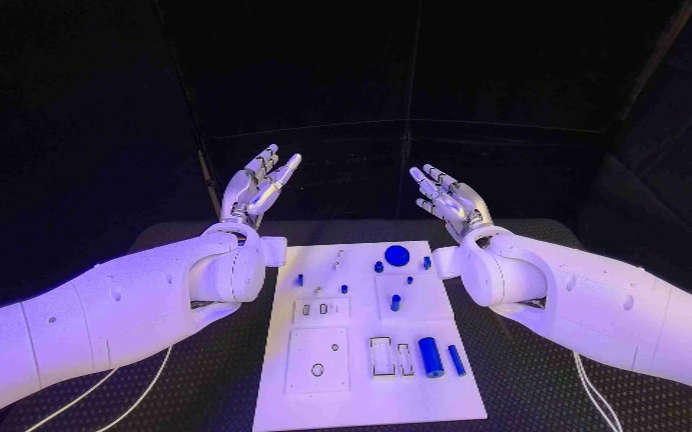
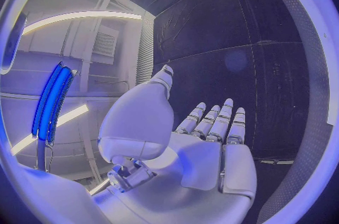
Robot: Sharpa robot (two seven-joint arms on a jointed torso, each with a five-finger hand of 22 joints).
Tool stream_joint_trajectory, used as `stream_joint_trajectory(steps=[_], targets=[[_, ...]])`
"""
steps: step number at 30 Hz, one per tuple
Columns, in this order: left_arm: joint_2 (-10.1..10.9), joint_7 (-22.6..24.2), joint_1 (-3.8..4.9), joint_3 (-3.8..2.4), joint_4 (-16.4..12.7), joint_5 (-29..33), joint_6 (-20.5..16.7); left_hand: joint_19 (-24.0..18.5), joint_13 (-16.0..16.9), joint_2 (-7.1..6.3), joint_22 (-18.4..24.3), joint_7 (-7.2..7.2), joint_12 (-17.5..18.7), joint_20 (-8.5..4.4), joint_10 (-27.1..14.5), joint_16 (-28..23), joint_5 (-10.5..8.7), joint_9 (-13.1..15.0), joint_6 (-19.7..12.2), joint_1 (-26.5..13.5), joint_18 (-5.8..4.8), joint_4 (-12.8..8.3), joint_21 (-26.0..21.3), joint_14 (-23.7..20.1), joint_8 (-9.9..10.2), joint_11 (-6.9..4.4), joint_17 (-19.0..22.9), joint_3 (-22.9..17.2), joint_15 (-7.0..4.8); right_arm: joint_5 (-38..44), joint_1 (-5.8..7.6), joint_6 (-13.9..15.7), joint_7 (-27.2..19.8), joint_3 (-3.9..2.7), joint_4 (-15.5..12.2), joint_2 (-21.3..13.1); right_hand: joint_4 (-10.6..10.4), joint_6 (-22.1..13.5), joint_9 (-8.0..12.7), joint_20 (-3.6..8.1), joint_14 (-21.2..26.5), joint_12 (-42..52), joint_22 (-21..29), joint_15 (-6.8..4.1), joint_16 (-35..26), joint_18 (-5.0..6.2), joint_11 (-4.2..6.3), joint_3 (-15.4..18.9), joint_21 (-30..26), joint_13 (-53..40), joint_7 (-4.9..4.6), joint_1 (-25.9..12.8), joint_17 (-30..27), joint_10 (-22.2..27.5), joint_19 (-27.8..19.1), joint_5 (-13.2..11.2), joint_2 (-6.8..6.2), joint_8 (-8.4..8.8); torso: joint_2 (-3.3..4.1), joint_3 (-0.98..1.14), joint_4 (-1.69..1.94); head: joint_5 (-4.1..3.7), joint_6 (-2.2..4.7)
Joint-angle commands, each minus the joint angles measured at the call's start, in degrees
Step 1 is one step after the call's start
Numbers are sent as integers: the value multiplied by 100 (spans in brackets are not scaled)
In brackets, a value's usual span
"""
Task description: Assemble the parts on the task board
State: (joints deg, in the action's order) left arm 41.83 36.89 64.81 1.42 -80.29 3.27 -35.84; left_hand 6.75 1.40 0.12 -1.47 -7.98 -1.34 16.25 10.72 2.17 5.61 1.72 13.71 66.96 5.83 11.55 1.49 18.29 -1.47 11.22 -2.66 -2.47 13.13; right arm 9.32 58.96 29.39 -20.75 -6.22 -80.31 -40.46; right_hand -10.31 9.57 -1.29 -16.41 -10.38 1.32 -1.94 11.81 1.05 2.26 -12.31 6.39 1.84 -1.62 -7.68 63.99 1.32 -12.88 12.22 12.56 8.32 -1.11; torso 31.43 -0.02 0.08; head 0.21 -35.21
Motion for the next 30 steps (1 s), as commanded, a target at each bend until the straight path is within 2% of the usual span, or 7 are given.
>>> stream_joint_trajectory(steps=[1,8,9,11,17,24,30], targets=[[-9,393,12,-3,4,85,309,10,7,2,-6,-532,-9,52,11,22,35,6,47,142,86,48,35,61,-28,62,-11,-8,10,767,-4,-1081,560,-71,136,62,-48,93,-15,-56,-52,42,-11,63,38,117,-29,20,32,-12,-672,204,11,-107,18,69,34,-32,1,-1,1,1,1],[-9,393,12,-3,4,85,309,10,8,4,-6,-542,-10,54,16,24,36,7,55,142,92,52,36,67,-29,73,-12,-9,14,984,-18,-1401,736,-159,273,123,276,703,-80,-32,-1187,156,-154,219,230,289,-224,5,295,-84,-841,719,114,-1020,775,95,19,-123,1,-1,1,1,1],[-27,386,15,-4,90,86,376,9,9,6,-7,-548,-11,55,20,26,36,7,59,143,94,53,37,76,-30,79,-14,-10,16,1522,-19,-874,487,-157,220,-5,404,916,-105,-21,-1537,210,-195,233,309,351,-254,-30,378,-111,-859,869,145,-1330,1003,80,6,-165,4,-7,-10,5,-72],[-1,374,15,-3,72,86,407,5,12,17,-7,-582,-15,60,45,36,36,10,84,152,103,57,40,126,-34,108,-24,-16,29,1748,-19,-736,429,-157,218,-23,695,1505,-170,-32,-2270,352,-326,177,466,473,-236,-117,652,-169,-868,1188,195,-2114,1713,46,-33,-287,-1,-11,-14,9,-71],[89,310,16,-3,13,85,628,229,55,86,-67,-764,-78,70,467,235,26,45,414,241,57,23,151,879,-86,291,-155,-26,131,2692,-19,-555,427,-157,213,-75,1397,3171,-299,54,-4415,703,-598,-241,1046,836,67,-437,1396,-235,-675,1855,343,-3875,3204,-60,-98,-611,26,-3,-34,6,-121],[234,237,39,-3,-121,29,1096,2484,155,234,-596,-868,-301,51,1865,797,14,106,1215,476,165,-156,1208,2410,-200,383,-392,12,-2,4264,-18,-655,787,-160,86,-186,1846,4265,-291,634,-6082,752,-990,-796,1475,819,387,-828,2309,-205,-465,2040,520,-4824,4409,-51,-199,-720,167,25,-27,-22,-132],[432,170,57,-2,-467,2,1389,3185,209,318,-704,-844,-452,27,2822,1094,13,167,2099,580,347,-269,1575,2992,-346,287,-446,104,-171,5764,-15,-767,1405,-163,28,-221,1999,4745,-253,1050,-7347,717,-1631,-1169,2284,819,698,-1008,3452,-218,-218,1835,956,-5595,5070,-75,-370,-700,356,-1,6,-63,-114]])
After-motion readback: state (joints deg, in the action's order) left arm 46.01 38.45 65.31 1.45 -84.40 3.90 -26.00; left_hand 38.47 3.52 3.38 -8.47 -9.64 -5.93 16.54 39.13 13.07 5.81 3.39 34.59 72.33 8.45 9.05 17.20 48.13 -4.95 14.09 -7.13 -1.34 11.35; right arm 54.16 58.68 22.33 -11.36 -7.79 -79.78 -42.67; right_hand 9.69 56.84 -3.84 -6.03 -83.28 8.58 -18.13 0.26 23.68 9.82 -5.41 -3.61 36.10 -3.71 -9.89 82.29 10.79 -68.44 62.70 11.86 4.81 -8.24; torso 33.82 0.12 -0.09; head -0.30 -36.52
